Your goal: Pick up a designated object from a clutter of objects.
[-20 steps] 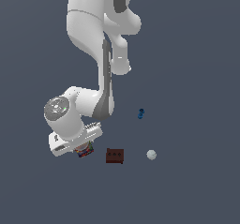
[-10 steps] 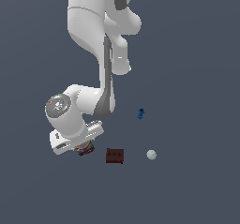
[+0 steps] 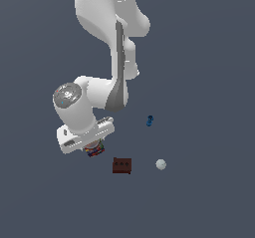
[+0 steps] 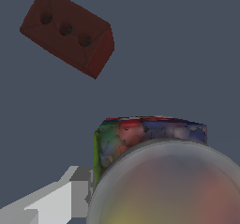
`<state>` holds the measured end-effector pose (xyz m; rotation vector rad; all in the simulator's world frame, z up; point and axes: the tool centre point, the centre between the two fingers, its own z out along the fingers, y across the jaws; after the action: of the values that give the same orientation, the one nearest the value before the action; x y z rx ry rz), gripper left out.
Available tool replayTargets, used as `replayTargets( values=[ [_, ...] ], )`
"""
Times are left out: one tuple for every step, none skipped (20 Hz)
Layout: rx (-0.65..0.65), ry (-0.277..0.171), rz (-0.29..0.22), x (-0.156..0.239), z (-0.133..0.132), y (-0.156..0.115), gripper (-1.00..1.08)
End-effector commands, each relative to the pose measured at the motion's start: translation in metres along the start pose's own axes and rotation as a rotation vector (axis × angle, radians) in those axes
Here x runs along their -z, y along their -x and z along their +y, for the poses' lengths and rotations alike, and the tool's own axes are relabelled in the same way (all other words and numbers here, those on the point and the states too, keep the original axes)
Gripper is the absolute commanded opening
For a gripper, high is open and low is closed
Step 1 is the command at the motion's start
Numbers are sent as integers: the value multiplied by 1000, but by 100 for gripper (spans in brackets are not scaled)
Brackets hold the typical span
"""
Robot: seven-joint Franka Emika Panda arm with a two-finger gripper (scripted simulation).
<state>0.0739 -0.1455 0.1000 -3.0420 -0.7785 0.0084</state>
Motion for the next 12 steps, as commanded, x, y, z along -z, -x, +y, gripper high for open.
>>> replayTargets(
  values=[
    [0,3,3,17,-11,3,-100],
    [0,3,3,24,-16,5,-100],
    [0,4,3,30,-22,7,-100],
    [0,4,3,37,-28,10,-100],
    [0,4,3,44,-33,12,-100],
    [0,4,3,51,-39,14,-100],
    [1,4,3,58,-44,16,-100],
    [1,4,3,65,-50,18,-100],
    [1,4,3,72,-55,20,-100],
    [1,4,3,79,-61,22,-100],
    [1,4,3,86,-67,24,-100],
    [1,4,3,94,-72,26,-100]
  ],
)
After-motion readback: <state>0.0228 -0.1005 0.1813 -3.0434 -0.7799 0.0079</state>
